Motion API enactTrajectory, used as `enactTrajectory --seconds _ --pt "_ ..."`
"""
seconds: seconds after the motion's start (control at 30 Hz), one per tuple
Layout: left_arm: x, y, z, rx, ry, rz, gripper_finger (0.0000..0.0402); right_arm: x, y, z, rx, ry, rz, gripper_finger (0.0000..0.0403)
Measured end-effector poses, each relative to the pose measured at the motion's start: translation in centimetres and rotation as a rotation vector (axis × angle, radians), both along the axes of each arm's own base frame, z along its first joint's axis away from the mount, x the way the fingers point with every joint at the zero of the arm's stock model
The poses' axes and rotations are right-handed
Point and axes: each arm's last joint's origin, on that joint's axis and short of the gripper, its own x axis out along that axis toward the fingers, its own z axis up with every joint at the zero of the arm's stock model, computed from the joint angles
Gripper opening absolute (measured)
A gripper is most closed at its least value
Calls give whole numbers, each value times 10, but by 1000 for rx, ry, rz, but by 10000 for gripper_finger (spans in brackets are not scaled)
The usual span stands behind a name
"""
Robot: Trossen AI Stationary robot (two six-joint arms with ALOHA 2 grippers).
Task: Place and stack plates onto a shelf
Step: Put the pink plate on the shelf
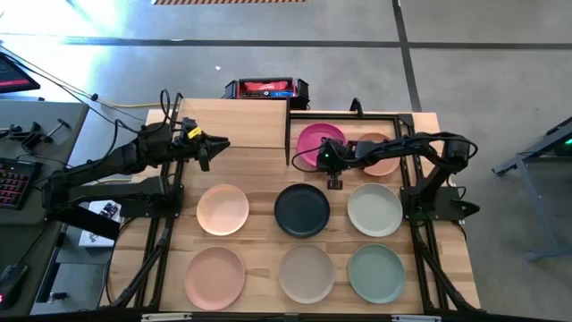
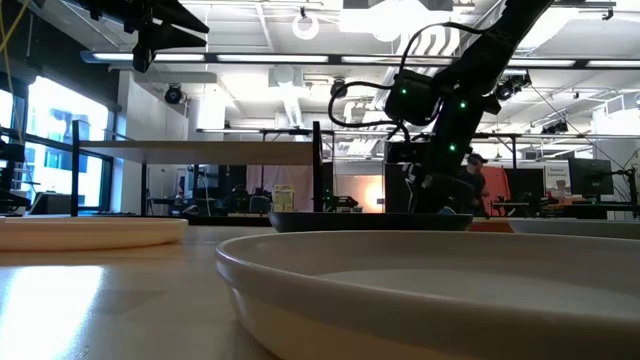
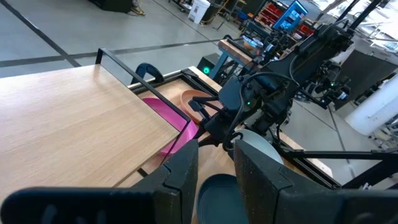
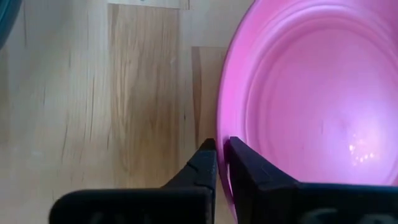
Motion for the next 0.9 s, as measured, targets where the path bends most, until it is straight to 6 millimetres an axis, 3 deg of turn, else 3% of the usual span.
enactTrajectory --seconds 0.37,0.9 --pt "0 0 0 0 1 0 92 -8 2 14 11 -2 -76 0" --pt "0 0 0 0 1 0 92 -27 8 74 -78 -202 -113 1"
